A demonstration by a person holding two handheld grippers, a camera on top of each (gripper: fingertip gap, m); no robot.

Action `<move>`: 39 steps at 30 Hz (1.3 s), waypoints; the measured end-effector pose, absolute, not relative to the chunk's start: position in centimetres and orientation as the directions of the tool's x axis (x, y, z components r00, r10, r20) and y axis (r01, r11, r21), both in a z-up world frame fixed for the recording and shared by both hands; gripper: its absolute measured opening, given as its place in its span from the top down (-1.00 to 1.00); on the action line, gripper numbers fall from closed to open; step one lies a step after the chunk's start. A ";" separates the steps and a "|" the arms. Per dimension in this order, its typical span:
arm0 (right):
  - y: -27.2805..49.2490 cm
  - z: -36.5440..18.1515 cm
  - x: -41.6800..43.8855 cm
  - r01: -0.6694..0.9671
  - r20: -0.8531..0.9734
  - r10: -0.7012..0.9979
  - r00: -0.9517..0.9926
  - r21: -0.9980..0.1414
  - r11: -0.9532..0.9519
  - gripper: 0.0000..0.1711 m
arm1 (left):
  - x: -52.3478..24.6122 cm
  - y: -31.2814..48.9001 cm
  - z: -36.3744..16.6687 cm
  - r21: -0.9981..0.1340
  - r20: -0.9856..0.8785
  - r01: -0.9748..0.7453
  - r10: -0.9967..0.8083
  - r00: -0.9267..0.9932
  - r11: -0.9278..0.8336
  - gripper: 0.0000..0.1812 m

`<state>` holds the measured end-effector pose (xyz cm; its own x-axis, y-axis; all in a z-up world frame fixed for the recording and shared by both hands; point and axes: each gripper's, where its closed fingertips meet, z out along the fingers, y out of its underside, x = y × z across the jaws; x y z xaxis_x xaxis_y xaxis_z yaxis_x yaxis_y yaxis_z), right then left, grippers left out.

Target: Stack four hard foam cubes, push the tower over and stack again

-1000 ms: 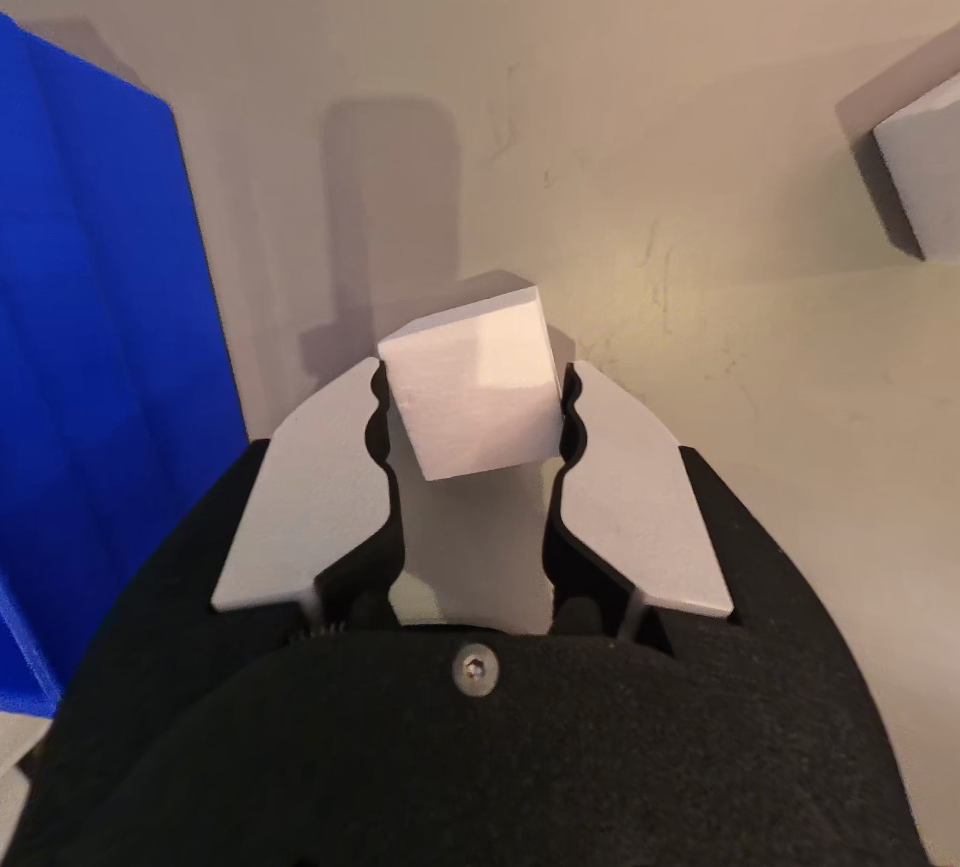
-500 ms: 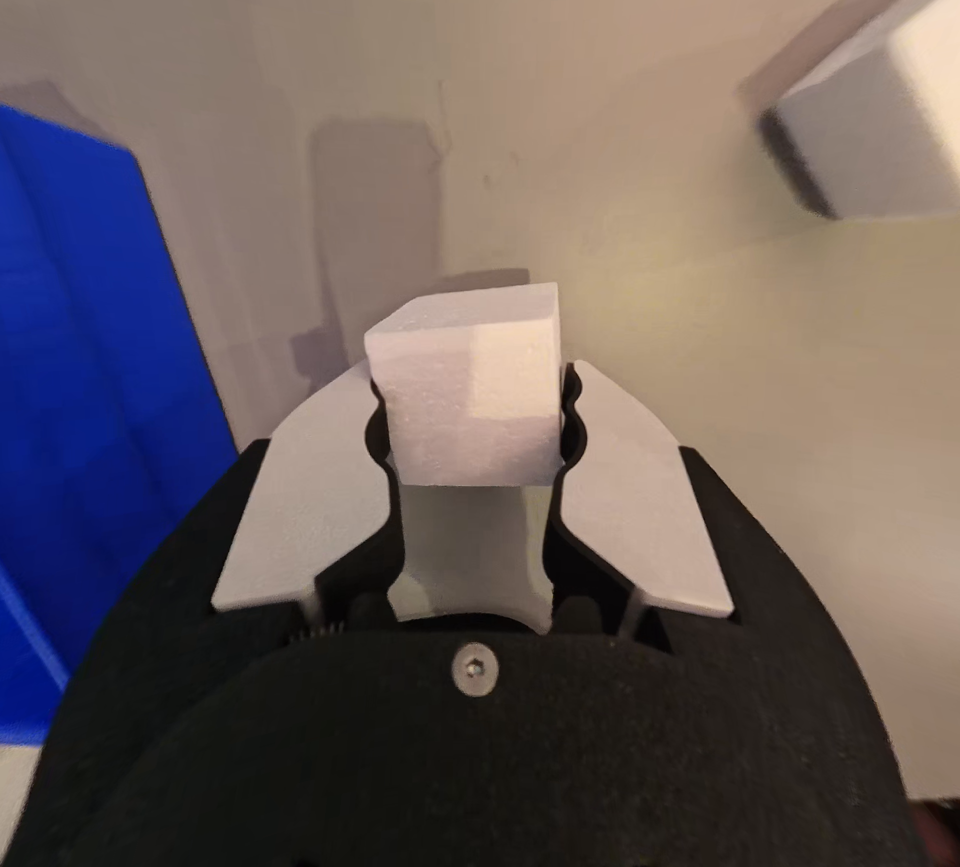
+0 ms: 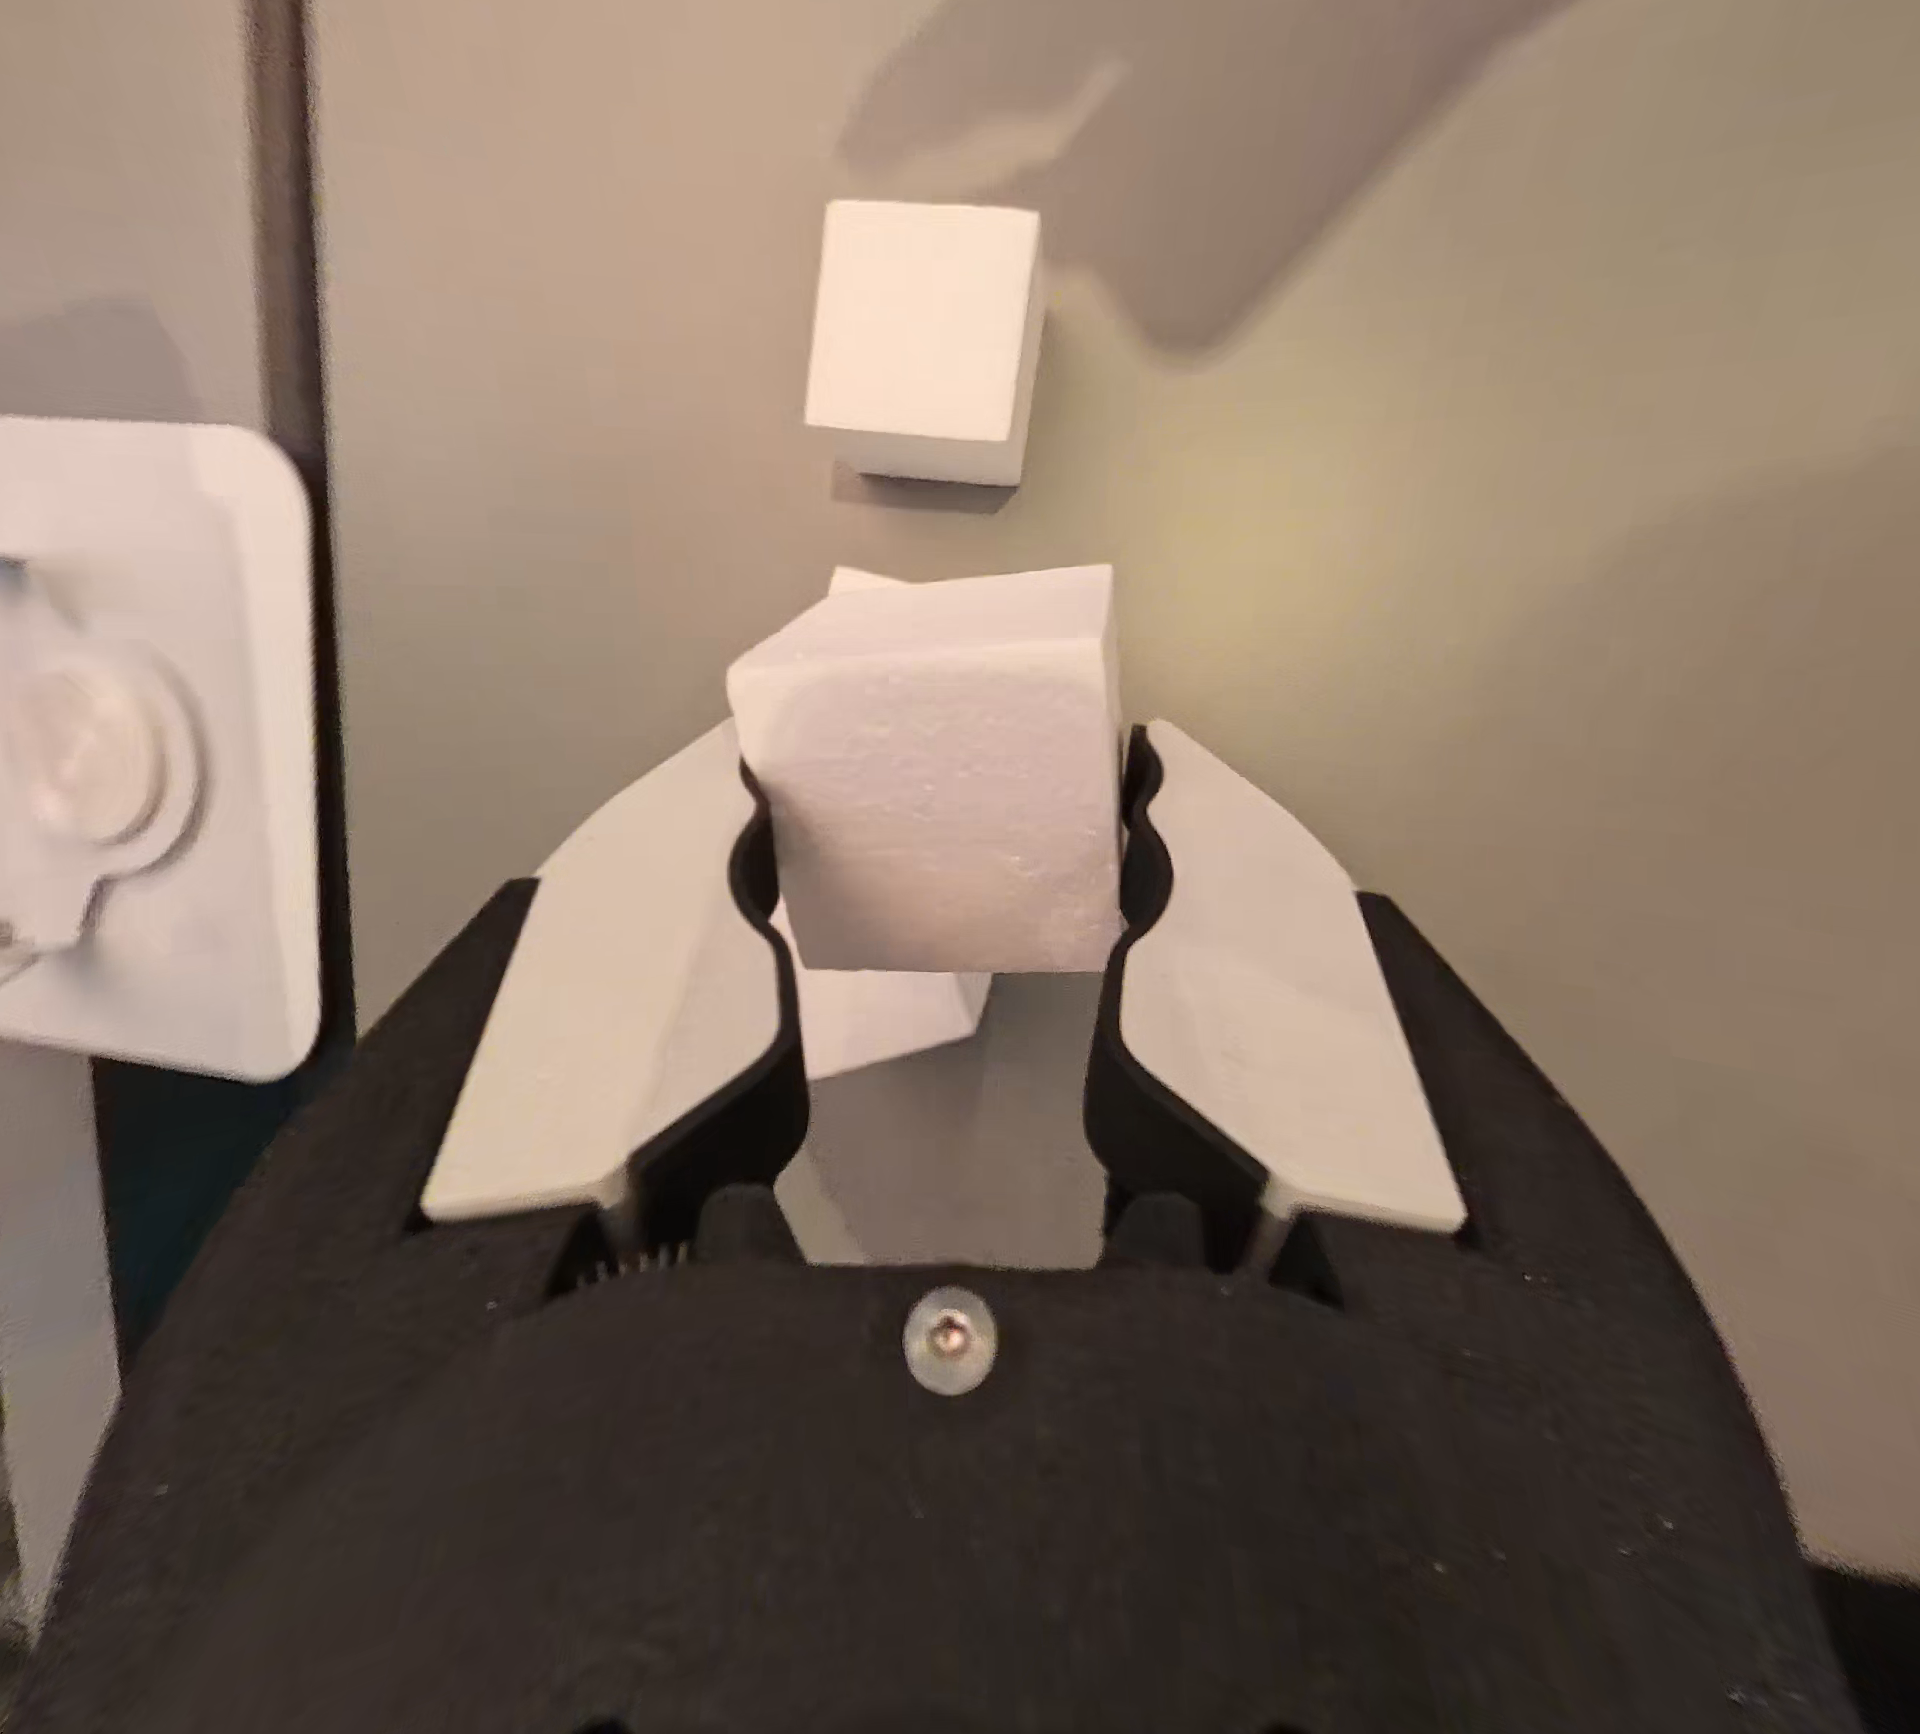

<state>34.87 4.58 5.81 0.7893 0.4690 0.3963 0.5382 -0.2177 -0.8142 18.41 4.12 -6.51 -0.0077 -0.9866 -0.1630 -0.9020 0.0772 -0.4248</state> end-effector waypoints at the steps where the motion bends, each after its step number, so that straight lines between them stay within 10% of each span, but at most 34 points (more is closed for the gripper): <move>1: 4.8 5.5 34.9 0.536 0.388 0.474 0.790 -0.813 -0.226 0.70 | 18.6 4.4 -7.0 -0.403 -0.156 -0.909 -0.987 -0.044 0.104 0.29; 11: 7.0 0.4 35.2 0.550 0.329 0.530 0.782 -0.764 -0.338 0.70 | 18.5 6.4 -8.9 -0.213 -0.215 -0.938 -0.950 -0.227 0.272 0.29; 28: 8.2 -3.4 35.1 0.497 0.194 0.593 0.782 -0.767 -0.405 0.54 | 18.8 6.2 -9.9 -0.206 -0.169 -0.937 -0.954 -0.249 0.281 0.29; 39: 6.2 -10.0 27.4 0.529 0.049 0.883 0.467 -0.815 -0.235 0.12 | 16.1 5.1 1.5 -0.805 -0.097 -0.591 -0.994 0.050 0.048 0.23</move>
<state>27.43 6.17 -9.97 0.4667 0.8831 0.0489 0.5293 -0.2346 -0.8154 16.06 5.07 1.46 0.0504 -0.9940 -0.0966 -0.5913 0.0482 -0.8050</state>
